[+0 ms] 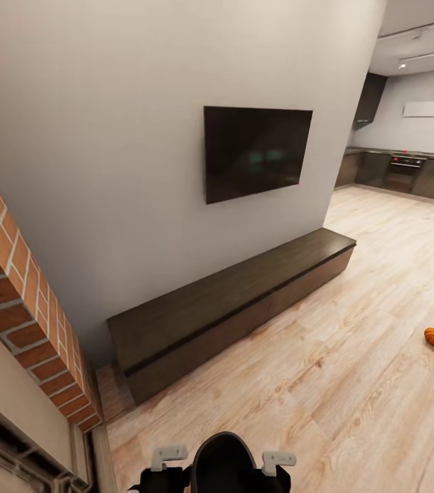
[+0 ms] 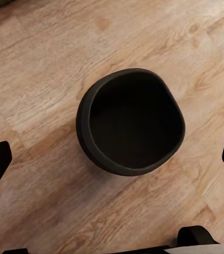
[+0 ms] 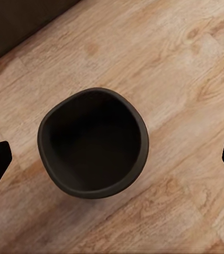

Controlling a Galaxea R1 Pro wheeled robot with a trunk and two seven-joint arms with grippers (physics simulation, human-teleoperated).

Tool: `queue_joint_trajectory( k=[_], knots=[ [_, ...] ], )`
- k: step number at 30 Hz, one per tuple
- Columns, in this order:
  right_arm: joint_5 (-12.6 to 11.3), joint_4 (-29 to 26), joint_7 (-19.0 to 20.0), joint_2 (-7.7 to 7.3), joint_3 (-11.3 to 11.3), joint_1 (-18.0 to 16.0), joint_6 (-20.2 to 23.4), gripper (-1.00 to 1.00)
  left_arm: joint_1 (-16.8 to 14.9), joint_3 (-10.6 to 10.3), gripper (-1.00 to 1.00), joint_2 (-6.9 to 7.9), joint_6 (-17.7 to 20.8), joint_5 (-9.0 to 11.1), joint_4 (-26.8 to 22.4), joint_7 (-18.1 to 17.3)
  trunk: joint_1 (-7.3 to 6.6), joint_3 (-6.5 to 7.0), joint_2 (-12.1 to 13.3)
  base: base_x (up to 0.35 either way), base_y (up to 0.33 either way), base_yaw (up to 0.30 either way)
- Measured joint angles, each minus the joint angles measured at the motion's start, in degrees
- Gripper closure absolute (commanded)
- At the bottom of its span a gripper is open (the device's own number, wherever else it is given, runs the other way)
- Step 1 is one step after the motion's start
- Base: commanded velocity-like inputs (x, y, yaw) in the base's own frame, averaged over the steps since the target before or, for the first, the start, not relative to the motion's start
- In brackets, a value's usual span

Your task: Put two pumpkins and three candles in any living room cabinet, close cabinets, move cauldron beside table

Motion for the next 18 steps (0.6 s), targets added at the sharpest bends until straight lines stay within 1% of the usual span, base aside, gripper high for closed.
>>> queue_joint_trajectory(
  k=[5, 9, 14, 18],
  knots=[
    [-0.01, 3.01, 0.01, 0.07, -0.05, 0.0, -0.19, -1.0, 0.0, -0.07, -1.0, -0.03, -0.72, -0.28, 2.15, -0.14, 0.0, 0.0, 0.0, 0.0, 0.0, 0.0],
    [0.01, 3.99, -0.01, 0.08, -0.11, 0.01, -1.18, -1.0, -0.02, -0.06, -1.0, -0.03, -2.67, -0.26, 2.59, -0.14, 0.0, 0.0, 0.0, 0.0, 0.0, 0.0],
    [0.01, 4.24, -0.02, 0.08, -0.13, 0.0, -1.6, -1.0, 0.03, 0.02, -1.0, -0.04, -3.35, -0.36, 2.69, -0.07, 0.0, 0.0, 0.0, 0.0, 0.0, 0.0],
    [0.01, 4.27, -0.02, 0.01, -0.13, 0.0, -1.65, -1.0, 0.06, 0.03, -1.0, -0.04, -3.43, -0.38, 2.7, -0.01, 0.87, -0.71, -1.59, 0.0, 0.0, 0.0]
  ],
)
